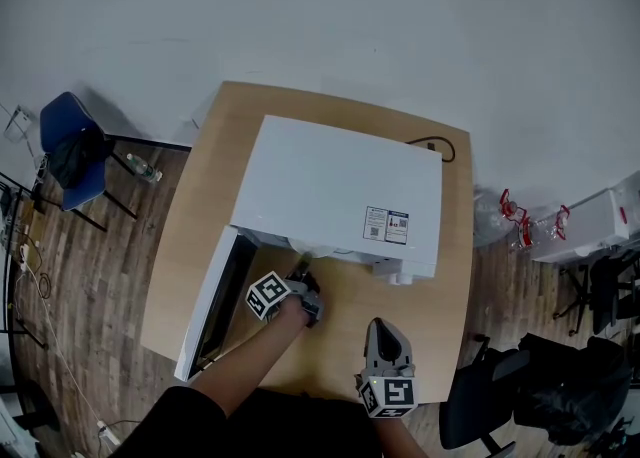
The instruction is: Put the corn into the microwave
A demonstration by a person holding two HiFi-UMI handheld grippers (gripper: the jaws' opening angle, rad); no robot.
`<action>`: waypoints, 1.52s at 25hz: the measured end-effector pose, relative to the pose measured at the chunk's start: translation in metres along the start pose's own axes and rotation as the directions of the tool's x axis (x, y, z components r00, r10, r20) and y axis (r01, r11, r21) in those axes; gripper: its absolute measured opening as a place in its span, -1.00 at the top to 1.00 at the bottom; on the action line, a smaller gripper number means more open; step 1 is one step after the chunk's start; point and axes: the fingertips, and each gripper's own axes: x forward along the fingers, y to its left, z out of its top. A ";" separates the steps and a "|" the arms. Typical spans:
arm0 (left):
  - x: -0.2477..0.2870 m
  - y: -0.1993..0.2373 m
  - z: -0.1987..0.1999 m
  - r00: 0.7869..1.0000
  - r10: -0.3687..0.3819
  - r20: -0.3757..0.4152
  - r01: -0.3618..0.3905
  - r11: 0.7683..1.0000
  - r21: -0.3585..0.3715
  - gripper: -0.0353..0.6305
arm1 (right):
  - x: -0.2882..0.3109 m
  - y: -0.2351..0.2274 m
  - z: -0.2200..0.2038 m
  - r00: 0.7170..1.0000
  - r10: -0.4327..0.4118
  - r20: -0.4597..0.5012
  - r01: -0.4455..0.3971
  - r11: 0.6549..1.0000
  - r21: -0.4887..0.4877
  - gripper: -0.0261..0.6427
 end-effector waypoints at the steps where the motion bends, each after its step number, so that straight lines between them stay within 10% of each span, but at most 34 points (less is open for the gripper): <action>1: 0.002 0.000 0.001 1.000 -0.001 0.003 0.001 1.000 -0.002 0.81 | 0.000 -0.002 -0.001 1.000 -0.002 -0.003 0.002 1.000 0.001 0.74; 9: -0.001 -0.002 0.009 0.999 -0.034 0.036 0.033 0.999 0.034 0.80 | 0.004 -0.001 -0.003 1.000 0.008 -0.010 -0.008 1.000 -0.002 0.74; 15: -0.014 -0.017 0.004 0.999 -0.009 -0.044 0.021 0.955 0.295 0.80 | 0.008 0.009 -0.007 0.998 0.052 -0.034 -0.052 0.999 0.005 0.74; 19: -0.012 -0.022 0.002 0.997 0.029 -0.078 0.015 0.861 0.509 0.77 | 0.009 0.012 -0.013 0.997 0.054 -0.054 -0.054 0.999 0.000 0.74; 29: -0.009 -0.031 -0.011 0.985 0.153 -0.081 -0.007 0.498 0.867 0.54 | 0.007 0.008 -0.016 0.997 0.041 -0.059 -0.041 0.999 0.001 0.74; 38: 0.006 -0.025 -0.003 0.978 0.210 -0.021 -0.078 0.453 0.888 0.53 | 0.006 -0.001 -0.019 0.998 0.021 -0.066 -0.022 1.000 -0.018 0.74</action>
